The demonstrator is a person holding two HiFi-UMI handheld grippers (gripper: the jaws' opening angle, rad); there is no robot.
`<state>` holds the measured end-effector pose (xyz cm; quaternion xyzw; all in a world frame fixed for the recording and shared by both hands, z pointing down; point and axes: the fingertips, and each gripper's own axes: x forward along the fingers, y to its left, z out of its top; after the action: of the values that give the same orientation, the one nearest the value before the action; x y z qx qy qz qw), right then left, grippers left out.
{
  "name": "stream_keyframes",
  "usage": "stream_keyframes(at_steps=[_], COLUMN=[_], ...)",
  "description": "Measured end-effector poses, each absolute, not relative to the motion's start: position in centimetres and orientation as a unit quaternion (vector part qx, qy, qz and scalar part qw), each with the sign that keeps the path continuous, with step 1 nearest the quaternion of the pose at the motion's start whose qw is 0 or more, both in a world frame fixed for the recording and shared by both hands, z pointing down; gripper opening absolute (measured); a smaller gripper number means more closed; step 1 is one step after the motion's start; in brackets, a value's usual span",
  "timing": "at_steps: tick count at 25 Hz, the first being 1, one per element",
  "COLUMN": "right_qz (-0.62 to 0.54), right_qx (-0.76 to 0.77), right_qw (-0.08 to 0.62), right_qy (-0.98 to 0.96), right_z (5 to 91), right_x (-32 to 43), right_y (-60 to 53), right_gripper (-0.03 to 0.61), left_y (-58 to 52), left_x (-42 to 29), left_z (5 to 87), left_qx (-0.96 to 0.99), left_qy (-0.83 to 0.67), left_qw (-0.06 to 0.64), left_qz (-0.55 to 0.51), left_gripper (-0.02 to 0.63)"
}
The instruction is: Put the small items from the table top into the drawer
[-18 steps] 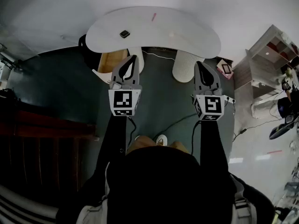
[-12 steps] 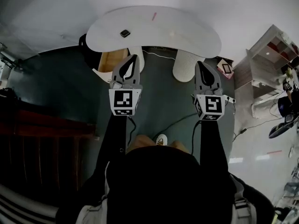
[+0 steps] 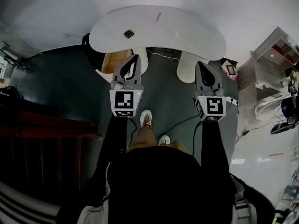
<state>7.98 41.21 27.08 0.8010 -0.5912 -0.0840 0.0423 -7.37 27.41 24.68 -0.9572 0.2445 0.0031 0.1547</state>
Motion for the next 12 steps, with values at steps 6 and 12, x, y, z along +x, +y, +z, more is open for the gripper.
stream_keyframes(at_steps=[6, 12], right_qz=[-0.085, -0.091], right_qx=[0.797, 0.795], right_qw=[0.042, 0.041], right_qy=[-0.597, -0.599], right_z=[27.4, 26.9], right_x=[9.3, 12.6], right_y=[37.0, 29.8], right_gripper=[0.026, 0.026], left_y=[23.3, 16.5], left_x=[-6.4, -3.1], left_z=[24.6, 24.4], left_qx=[-0.956, -0.955], left_qy=[0.249, 0.249], left_qw=[0.154, 0.159], left_qz=[0.01, 0.014], left_gripper=[0.014, 0.014])
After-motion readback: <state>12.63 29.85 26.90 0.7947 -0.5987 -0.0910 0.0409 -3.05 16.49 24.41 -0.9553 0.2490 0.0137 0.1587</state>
